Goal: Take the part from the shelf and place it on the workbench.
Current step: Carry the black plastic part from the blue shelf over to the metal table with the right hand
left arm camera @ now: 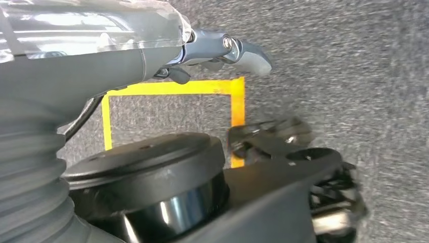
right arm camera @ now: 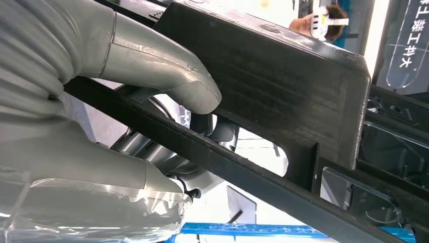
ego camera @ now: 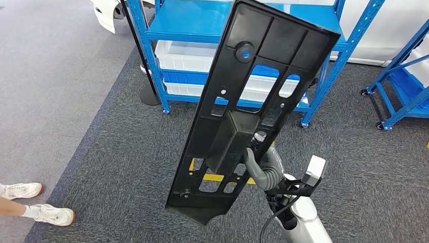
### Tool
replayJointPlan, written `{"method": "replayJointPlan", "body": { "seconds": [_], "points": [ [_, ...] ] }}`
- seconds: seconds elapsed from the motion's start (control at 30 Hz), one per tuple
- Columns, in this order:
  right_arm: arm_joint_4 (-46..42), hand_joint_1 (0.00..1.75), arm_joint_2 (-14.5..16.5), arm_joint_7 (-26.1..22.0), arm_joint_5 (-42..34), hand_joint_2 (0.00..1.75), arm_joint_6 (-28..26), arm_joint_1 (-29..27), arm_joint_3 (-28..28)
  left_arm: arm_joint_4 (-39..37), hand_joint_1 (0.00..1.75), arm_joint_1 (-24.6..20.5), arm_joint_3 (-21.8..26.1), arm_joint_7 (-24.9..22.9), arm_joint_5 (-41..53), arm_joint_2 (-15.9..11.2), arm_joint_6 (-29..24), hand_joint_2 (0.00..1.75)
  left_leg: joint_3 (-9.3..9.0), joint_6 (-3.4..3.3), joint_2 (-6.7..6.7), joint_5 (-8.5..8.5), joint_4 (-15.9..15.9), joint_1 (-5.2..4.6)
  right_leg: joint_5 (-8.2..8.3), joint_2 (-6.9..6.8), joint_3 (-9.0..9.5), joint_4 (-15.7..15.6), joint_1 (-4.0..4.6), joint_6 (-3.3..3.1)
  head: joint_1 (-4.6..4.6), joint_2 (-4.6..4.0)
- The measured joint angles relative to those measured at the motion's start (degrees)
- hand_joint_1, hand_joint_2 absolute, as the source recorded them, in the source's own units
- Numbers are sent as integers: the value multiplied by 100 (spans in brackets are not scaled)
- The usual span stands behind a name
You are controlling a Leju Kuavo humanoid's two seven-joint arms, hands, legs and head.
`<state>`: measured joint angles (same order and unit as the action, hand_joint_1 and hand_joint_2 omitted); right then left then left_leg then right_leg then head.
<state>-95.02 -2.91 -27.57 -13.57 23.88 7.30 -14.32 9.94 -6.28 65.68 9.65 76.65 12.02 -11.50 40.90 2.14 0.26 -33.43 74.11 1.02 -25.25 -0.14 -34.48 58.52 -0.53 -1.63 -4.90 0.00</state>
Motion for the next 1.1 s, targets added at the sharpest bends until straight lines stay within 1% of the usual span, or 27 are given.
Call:
{"method": "replayJointPlan", "body": {
  "seconds": [0.03,0.07,0.1,0.13,0.17,0.2,0.23,0.27,0.33,0.37,0.4,0.47,0.5,0.53,0.57,0.63,0.67,0.7,0.73,0.8,0.87,0.93,0.97,1.0,1.03,1.07,1.1],
  "points": [
    [7,175,0,-6,-3,175,-2,-7,7,0,0,1,-1,15,11,-2,-5,175,-75,-19,0,66,82,-6,50,-1,-75,4,23,-5,0,0],
    [11,175,0,-12,-5,175,-4,-17,16,0,0,1,-2,23,20,-3,-13,175,-247,-55,-1,228,-45,-19,96,-1,-143,7,47,-6,0,0],
    [12,175,0,-17,-6,175,-4,-28,25,0,0,1,-3,16,25,-4,-21,175,-502,-111,-2,399,-346,-40,143,-1,-198,9,68,-5,0,0],
    [10,175,0,-21,-7,175,-4,-39,33,3,0,-3,-4,-4,25,-10,-33,175,-795,-185,-2,471,-754,-68,187,-2,-240,10,86,3,0,0],
    [8,175,0,-24,-8,175,-4,-45,39,9,0,-7,-4,-23,25,-15,-42,175,-1073,-240,0,463,-1171,-93,227,-4,-267,12,93,18,1,0],
    [6,175,0,-25,-10,175,-3,-48,43,14,0,-10,-4,-37,24,-21,-48,175,-1263,-275,3,405,-1486,-117,268,-10,-283,9,88,45,1,0],
    [5,175,1,-24,-13,175,-2,-50,45,20,0,-11,-4,-49,24,-26,-52,175,-1362,-293,5,345,-1682,-138,311,-17,-292,0,73,82,1,0],
    [4,175,3,-20,-18,175,1,-51,48,22,0,-5,-4,-58,24,-27,-57,175,-1391,-290,6,354,-1776,-147,354,-21,-293,-15,58,122,1,0],
    [5,175,5,-8,-28,175,8,-54,55,22,0,5,-4,-70,23,-22,-66,175,-1383,-320,21,461,-1862,-123,347,-13,-322,12,48,194,1,0],
    [5,175,5,-2,-34,175,13,-54,62,23,0,5,-4,-68,23,-21,-71,175,-1371,-344,36,524,-1905,-103,231,-2,-384,142,48,224,1,0],
    [7,175,4,5,-39,175,17,-56,71,24,0,2,-4,-57,22,-20,-74,175,-1348,-361,53,580,-1929,-89,36,9,-495,404,40,253,1,0],
    [25,175,4,23,-48,175,31,-62,86,26,0,6,-4,-19,19,-23,-81,175,-1250,-380,97,648,-1916,-94,-401,19,-783,1162,5,311,2,0],
    [38,175,4,32,-51,175,40,-65,92,26,0,11,-4,4,15,-23,-84,175,-1201,-375,125,669,-1897,-94,-518,17,-869,1450,-17,338,2,0],
    [51,175,3,40,-54,175,50,-66,98,26,0,15,-4,24,10,-23,-85,175,-1157,-368,161,683,-1874,-90,-525,13,-856,1537,-37,360,2,0],
    [60,175,2,45,-57,175,61,-64,104,25,0,16,-4,43,6,-23,-87,175,-1122,-358,199,690,-1845,-84,-428,-3,-712,1373,-56,378,2,0],
    [68,175,0,49,-63,175,78,-50,115,25,0,4,-4,67,4,-23,-88,175,-1074,-323,276,680,-1776,-80,-167,-155,-205,593,-69,382,2,0],
    [71,175,0,49,-67,175,82,-39,118,26,0,-6,-4,73,3,-23,-90,175,-1056,-297,310,668,-1740,-91,-86,-237,-6,248,-57,354,2,0],
    [72,175,-1,50,-70,175,84,-29,120,27,0,-15,-4,74,3,-23,-92,175,-1044,-268,343,659,-1713,-105,-61,-292,98,46,-39,319,1,0],
    [74,175,-2,50,-73,175,84,-20,122,28,0,-21,-4,73,2,-23,-94,175,-1035,-239,377,655,-1700,-120,-81,-303,107,-11,-18,278,1,0],
    [75,175,-5,54,-76,175,86,-15,125,28,0,-26,-4,63,0,-22,-97,175,-1024,-174,426,643,-1685,-122,-38,-196,73,-19,-16,202,1,0],
    [75,175,-7,58,-78,175,89,4,127,28,0,-25,-4,42,-3,-22,-99,175,-945,-112,299,475,-1488,-99,12,-109,51,-53,-38,116,0,0],
    [77,175,-7,64,-79,175,92,32,128,28,0,-10,-4,20,-8,-22,-100,175,-684,-79,96,84,-853,-79,56,-23,18,-70,-49,58,0,0],
    [80,175,-7,68,-79,175,91,41,128,28,0,2,-3,10,-10,-22,-100,175,-509,-70,49,-113,-439,-75,73,29,-6,-68,-47,48,0,0],
    [86,175,-7,75,-78,175,90,41,128,28,0,14,-3,-1,-13,-22,-100,175,-374,-63,31,-231,-114,-71,89,89,-26,-64,-44,50,0,0],
    [94,175,-7,84,-78,175,88,39,129,28,0,23,-2,-12,-14,-23,-100,175,-321,-60,26,-241,30,-66,105,154,-44,-58,-44,60,0,0],
    [101,175,-7,92,-75,175,85,38,128,28,0,28,-2,-21,-16,-23,-100,175,-381,-61,20,-134,-64,-55,118,222,-57,-48,-46,74,0,0],
    [106,175,-8,99,-72,175,81,39,128,28,0,30,-2,-28,-18,-23,-100,175,-546,-66,-13,57,-379,-41,129,291,-67,-33,-51,91,0,0]
  ]
}}
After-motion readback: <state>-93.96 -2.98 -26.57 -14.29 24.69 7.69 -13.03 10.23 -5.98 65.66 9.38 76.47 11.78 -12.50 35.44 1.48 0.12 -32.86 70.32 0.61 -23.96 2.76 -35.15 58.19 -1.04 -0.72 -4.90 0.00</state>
